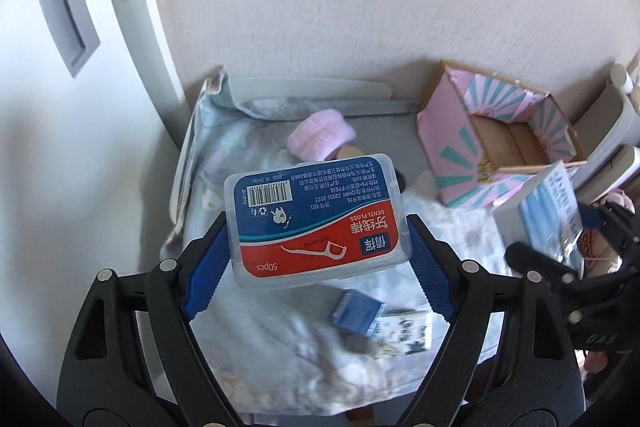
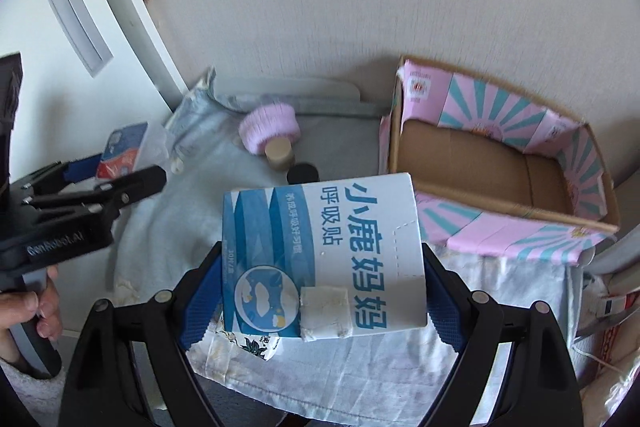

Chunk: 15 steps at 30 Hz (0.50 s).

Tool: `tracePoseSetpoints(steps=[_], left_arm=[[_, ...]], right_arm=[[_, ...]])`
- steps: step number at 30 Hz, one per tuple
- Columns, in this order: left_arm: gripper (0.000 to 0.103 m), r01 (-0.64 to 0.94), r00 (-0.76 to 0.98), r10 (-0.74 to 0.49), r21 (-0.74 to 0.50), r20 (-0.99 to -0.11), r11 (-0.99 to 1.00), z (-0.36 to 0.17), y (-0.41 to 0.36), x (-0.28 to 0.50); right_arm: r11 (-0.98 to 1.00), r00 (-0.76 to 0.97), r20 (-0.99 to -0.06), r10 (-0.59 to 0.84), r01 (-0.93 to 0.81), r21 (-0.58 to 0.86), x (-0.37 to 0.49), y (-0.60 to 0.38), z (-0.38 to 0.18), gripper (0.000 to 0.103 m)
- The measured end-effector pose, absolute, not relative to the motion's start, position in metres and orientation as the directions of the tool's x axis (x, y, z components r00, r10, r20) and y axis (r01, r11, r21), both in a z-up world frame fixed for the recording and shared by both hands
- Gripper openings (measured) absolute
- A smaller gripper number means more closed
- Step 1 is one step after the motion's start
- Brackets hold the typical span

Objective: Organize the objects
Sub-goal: 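Carry both held boxes up and over the cardboard box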

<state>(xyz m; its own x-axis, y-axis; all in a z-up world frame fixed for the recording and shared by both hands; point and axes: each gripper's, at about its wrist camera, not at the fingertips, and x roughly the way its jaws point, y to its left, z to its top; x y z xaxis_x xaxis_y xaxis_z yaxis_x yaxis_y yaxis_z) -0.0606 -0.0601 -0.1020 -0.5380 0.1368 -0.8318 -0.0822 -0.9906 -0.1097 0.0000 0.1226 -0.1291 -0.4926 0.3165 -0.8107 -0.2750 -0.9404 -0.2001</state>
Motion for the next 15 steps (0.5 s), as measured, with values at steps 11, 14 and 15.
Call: tracePoseSetpoints(steps=[11,14,15], left_arm=[[0.081,-0.133,-0.584,0.194,-0.143,-0.789,-0.981,-0.062,0.003,-0.056],[0.081,-0.147,-0.593,0.204,-0.145,-0.779,-0.978,-0.057,0.026,-0.059],[0.081,-0.156,-0.594,0.209,-0.143,-0.777,-0.977,-0.056,0.035,-0.060]], right_arm=[[-0.907,-0.507,-0.782,0.363,-0.385,-0.171,0.026,0.157,-0.064,0.086],[-0.897,-0.507,-0.772,0.383,-0.403,-0.180,0.040,0.173,-0.051,0.086],[-0.894,-0.507,-0.770,0.388,-0.410,-0.181,0.044,0.178,-0.049,0.086]])
